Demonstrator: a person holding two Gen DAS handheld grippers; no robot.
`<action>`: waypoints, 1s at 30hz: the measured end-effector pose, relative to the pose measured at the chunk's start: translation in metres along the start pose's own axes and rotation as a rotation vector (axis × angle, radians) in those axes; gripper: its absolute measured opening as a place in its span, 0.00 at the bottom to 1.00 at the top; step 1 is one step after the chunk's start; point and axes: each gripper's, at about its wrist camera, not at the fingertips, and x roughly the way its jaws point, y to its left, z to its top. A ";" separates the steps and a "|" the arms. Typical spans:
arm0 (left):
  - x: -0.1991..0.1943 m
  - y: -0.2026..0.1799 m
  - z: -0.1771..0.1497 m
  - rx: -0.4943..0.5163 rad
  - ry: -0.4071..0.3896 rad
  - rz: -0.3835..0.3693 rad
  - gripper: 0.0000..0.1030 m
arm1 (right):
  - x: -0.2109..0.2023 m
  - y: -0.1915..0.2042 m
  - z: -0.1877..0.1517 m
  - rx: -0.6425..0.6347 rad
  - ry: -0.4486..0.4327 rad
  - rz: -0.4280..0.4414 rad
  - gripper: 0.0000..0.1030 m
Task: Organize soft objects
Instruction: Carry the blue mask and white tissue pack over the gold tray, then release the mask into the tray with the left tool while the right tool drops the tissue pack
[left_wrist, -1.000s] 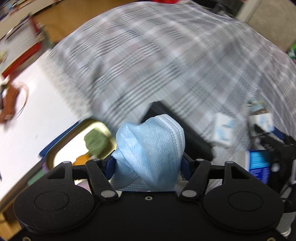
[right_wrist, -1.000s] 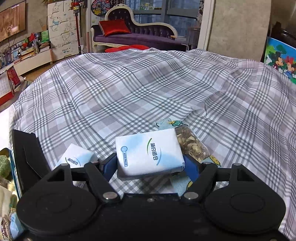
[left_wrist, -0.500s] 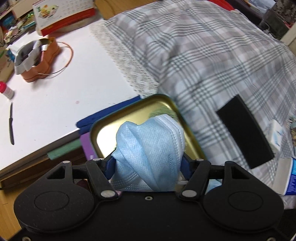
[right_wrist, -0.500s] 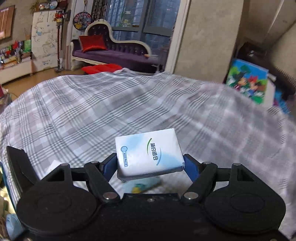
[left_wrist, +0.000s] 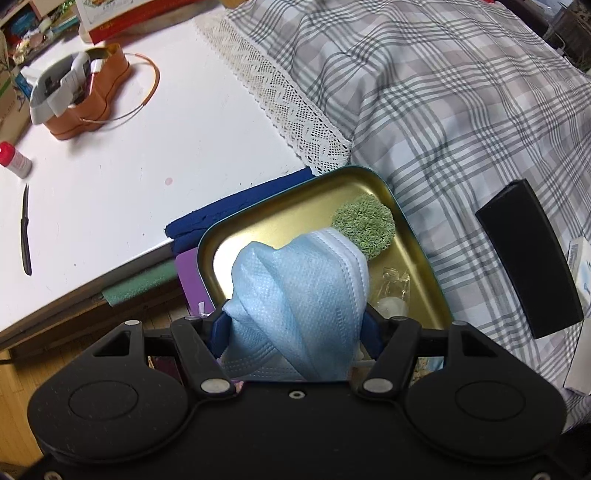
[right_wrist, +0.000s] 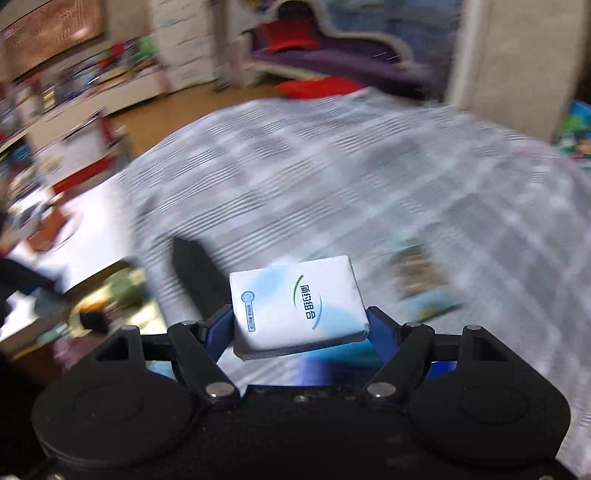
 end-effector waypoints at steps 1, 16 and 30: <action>0.000 0.000 0.003 0.002 0.001 -0.001 0.61 | 0.007 0.013 0.000 -0.020 0.013 0.026 0.73; 0.015 -0.009 0.038 0.020 0.049 -0.013 0.61 | 0.087 0.135 0.002 -0.115 0.168 0.123 0.73; 0.019 -0.012 0.040 0.009 0.035 0.002 0.80 | 0.122 0.164 0.000 -0.125 0.215 0.159 0.75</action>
